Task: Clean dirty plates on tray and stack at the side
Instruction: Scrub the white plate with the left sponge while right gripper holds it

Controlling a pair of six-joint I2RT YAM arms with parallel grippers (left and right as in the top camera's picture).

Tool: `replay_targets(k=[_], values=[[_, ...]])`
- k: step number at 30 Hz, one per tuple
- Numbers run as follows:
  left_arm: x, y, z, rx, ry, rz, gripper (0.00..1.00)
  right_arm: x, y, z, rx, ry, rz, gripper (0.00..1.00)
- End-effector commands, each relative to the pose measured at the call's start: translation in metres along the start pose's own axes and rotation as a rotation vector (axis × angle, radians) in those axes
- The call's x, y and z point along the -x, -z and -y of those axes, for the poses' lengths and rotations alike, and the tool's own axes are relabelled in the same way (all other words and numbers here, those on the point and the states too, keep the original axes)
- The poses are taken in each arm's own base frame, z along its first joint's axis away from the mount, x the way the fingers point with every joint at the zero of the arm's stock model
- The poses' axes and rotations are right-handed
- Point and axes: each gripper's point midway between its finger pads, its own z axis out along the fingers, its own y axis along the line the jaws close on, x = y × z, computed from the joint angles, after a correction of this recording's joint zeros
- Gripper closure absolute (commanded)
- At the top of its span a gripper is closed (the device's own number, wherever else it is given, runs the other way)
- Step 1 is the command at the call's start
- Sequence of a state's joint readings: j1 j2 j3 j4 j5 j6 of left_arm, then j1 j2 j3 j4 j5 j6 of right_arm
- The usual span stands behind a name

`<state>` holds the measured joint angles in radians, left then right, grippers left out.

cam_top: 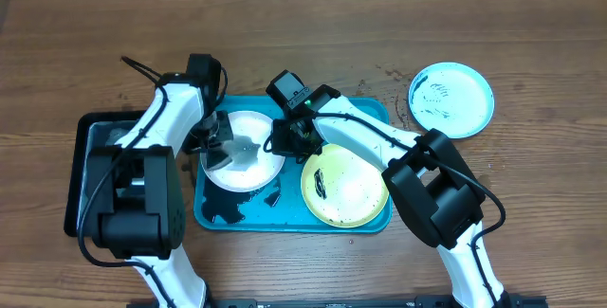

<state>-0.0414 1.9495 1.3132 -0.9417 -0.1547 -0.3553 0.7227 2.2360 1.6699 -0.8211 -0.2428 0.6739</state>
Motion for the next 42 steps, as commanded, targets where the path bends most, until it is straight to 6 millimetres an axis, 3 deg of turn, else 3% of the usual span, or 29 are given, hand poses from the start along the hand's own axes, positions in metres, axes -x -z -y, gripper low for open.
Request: replay_targets(k=[1,5,8,15,19,24,32,36,42], values=[[0.022,0.018,0.011,-0.073,-0.001,0.031,0.96,0.004,-0.008,0.023,-0.091,-0.019,0.025,0.96],[0.009,0.03,0.067,-0.401,-0.012,-0.056,0.96,0.004,-0.008,0.022,-0.089,-0.018,0.028,0.96],[0.003,0.034,0.09,-0.523,-0.031,-0.075,0.96,0.005,-0.009,0.021,-0.085,-0.016,0.032,0.96],[-0.004,0.018,0.091,-0.49,-0.043,-0.067,0.96,0.006,-0.009,0.02,-0.082,-0.015,0.033,0.96],[0.001,0.008,0.072,-0.373,-0.036,-0.034,0.96,0.006,-0.009,0.02,-0.082,-0.015,0.034,0.96],[0.015,-0.004,0.024,-0.099,-0.017,0.047,0.96,0.005,-0.009,0.021,-0.084,-0.012,0.031,0.96],[0.012,-0.002,-0.028,0.167,0.033,0.054,0.96,0.004,-0.008,0.023,-0.094,-0.014,0.026,0.96],[0.012,0.014,-0.039,0.223,0.06,0.042,0.96,0.003,-0.008,0.023,-0.095,0.012,0.024,0.96],[0.027,0.065,-0.045,0.235,0.208,0.073,0.96,0.003,-0.008,0.023,-0.094,0.038,0.021,0.96]])
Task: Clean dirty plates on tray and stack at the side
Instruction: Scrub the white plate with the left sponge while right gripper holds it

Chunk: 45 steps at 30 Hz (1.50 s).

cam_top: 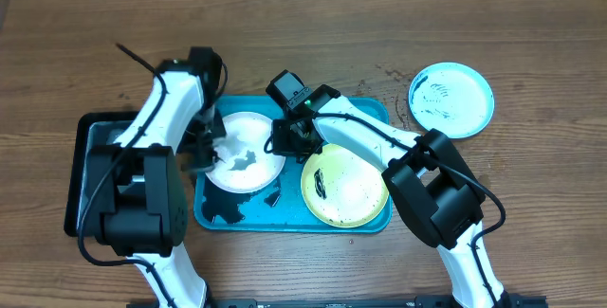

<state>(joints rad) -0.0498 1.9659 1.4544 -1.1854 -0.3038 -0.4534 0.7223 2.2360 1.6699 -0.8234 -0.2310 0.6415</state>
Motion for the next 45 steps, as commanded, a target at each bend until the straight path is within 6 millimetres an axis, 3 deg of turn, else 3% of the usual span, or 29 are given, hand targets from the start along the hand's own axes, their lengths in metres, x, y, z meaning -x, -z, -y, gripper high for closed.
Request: replay_targets(k=[1,5,8,10,16,19,25,28,35,45], values=[[0.034,0.044,-0.02,0.026,0.178,0.122,0.96,0.003,-0.006,0.019,-0.08,0.013,0.018,0.96],[0.047,0.083,-0.019,-0.107,0.229,0.19,0.96,0.011,0.012,0.0,-0.027,0.093,0.042,0.96],[0.052,0.104,-0.035,-0.211,0.301,0.224,0.96,0.018,0.033,-0.012,-0.003,0.14,0.088,0.96],[0.053,0.111,-0.058,-0.262,0.371,0.225,0.96,0.025,0.054,-0.014,-0.022,0.155,0.144,0.96],[0.046,0.096,-0.097,-0.377,0.446,0.119,0.96,0.048,0.112,0.003,-0.224,0.245,0.329,0.96],[0.042,0.084,-0.113,-0.395,0.49,0.085,0.96,0.056,0.151,0.008,-0.398,0.326,0.469,0.96],[0.041,0.063,-0.148,-0.378,0.572,0.069,0.96,0.041,0.211,-0.018,-0.733,0.563,0.712,0.96],[0.038,0.058,-0.155,-0.375,0.595,0.056,0.96,0.026,0.235,-0.037,-0.917,0.654,0.831,0.96],[0.036,0.055,-0.154,-0.381,0.597,0.045,0.96,-0.008,0.27,-0.082,-1.16,0.833,0.982,0.96],[0.035,0.055,-0.152,-0.388,0.596,0.039,0.96,-0.012,0.271,-0.089,-1.176,0.865,0.986,0.96]])
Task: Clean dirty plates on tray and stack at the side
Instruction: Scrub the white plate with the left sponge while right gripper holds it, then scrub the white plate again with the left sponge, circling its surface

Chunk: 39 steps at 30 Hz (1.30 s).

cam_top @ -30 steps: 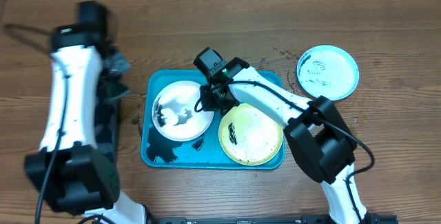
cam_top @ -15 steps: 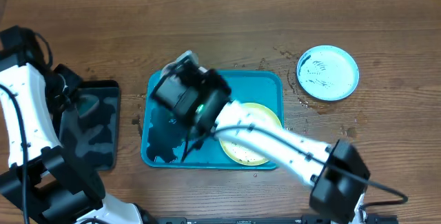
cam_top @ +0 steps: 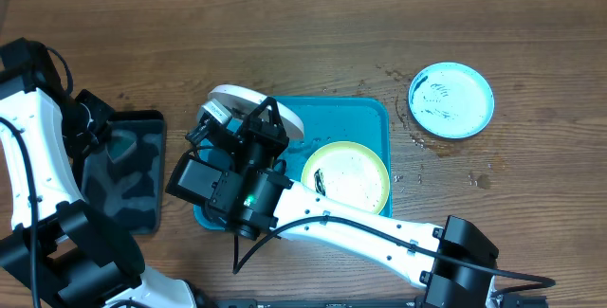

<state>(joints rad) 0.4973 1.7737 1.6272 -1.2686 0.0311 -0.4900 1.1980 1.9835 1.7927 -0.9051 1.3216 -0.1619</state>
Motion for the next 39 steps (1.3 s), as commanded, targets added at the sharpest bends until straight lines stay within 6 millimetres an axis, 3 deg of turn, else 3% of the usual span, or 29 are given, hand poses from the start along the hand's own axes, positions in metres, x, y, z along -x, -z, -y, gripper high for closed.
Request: replay_targets(k=[1,12,17,23,26,30,34,39], values=[[-0.003,0.003,0.002,-0.016,-0.023,-0.003,0.96,0.005,0.005,0.027,-0.047,-0.045,0.009,0.96],[-0.003,0.003,0.003,-0.022,-0.024,-0.006,0.96,0.008,0.003,0.005,0.087,-0.063,0.021,0.96],[-0.007,0.003,0.011,-0.064,-0.051,-0.026,0.96,-0.005,-0.013,-0.037,0.376,-0.276,-0.068,0.96],[-0.017,0.007,0.036,-0.203,-0.166,-0.069,0.96,-0.046,-0.049,-0.082,0.79,-0.708,-0.442,0.96],[-0.029,0.011,0.058,-0.303,-0.268,-0.096,0.96,-0.062,-0.059,-0.096,0.944,-0.85,-0.602,0.96],[-0.052,0.016,0.086,-0.382,-0.399,-0.13,0.96,-0.092,-0.073,-0.111,1.005,-0.94,-0.774,0.96],[-0.081,0.017,0.114,-0.394,-0.537,-0.152,0.96,-0.112,-0.074,-0.141,1.062,-0.907,-0.839,0.96],[-0.111,0.013,0.133,-0.335,-0.667,-0.149,0.96,-0.123,-0.071,-0.166,1.093,-0.882,-0.857,0.96]])
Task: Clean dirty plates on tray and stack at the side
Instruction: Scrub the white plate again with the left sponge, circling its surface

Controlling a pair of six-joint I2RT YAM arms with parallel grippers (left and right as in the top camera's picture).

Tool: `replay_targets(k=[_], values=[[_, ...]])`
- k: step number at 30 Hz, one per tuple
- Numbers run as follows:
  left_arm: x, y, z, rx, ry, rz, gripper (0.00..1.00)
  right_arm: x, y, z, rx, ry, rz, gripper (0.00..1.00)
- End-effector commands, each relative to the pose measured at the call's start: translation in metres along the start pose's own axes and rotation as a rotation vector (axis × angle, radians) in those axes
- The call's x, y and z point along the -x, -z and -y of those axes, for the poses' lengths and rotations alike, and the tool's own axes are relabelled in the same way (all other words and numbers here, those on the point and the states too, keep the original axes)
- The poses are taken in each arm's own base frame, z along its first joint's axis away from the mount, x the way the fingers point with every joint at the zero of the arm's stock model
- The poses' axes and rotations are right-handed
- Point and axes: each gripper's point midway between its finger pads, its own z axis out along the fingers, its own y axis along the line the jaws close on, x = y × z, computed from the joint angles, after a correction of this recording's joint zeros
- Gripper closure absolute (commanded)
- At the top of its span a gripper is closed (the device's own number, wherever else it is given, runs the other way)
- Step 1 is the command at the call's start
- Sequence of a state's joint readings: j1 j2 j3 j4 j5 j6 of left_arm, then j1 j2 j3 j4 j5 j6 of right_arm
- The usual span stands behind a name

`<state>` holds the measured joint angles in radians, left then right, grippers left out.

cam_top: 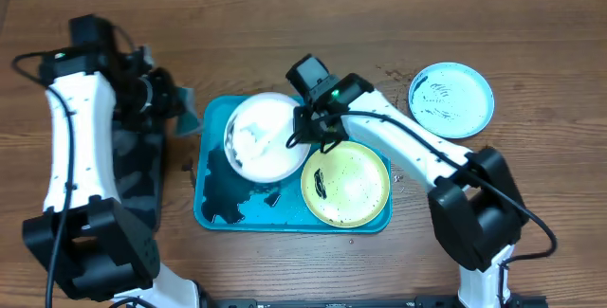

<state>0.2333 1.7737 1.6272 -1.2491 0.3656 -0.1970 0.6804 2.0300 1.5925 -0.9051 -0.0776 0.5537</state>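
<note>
A white plate [258, 137] sits over the left half of the teal tray [375, 118]. My right gripper [303, 137] is shut on its right rim. A yellow-green plate [353, 187] with a dark smear lies on the tray's right half. A light blue plate [451, 99] with dark marks rests on the table at the far right. My left gripper [171, 101] hovers just left of the tray's far corner, shut on a grey-blue sponge [186, 109]. Whether the white plate touches the tray cannot be told.
A black bin [128, 180] lies left of the tray, partly under my left arm. A dark puddle [223, 196] and a small dark scrap [273, 197] mark the tray's near left. Small crumbs and wet spots dot the wood between the tray and the blue plate.
My right arm was high up near the camera with the white plate over the tray's far left corner; it is now lower, plate over the tray. My left gripper moved right, from beyond the bin to beside the tray.
First both grippers were at the white plate on the tray, the left one on its surface, the right at its rim. Then the left gripper was at the far left by the bin and the plate was lifted. Now the plate is over the tray and the left gripper is near it.
</note>
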Motion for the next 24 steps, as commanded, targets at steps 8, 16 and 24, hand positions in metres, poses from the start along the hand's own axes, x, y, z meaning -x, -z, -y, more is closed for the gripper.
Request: replay_targets(k=[8,16,24], values=[[-0.026,-0.023,0.045,0.097,-0.16,-0.041,0.96,-0.021,-0.042,0.0,0.018,-0.024,-0.099,0.96],[-0.05,-0.07,0.038,0.146,-0.164,-0.188,0.96,-0.022,-0.05,0.002,0.013,-0.025,-0.109,0.96],[-0.076,-0.105,0.013,0.2,-0.124,-0.344,0.96,-0.018,-0.051,-0.001,0.027,-0.022,-0.091,0.96]])
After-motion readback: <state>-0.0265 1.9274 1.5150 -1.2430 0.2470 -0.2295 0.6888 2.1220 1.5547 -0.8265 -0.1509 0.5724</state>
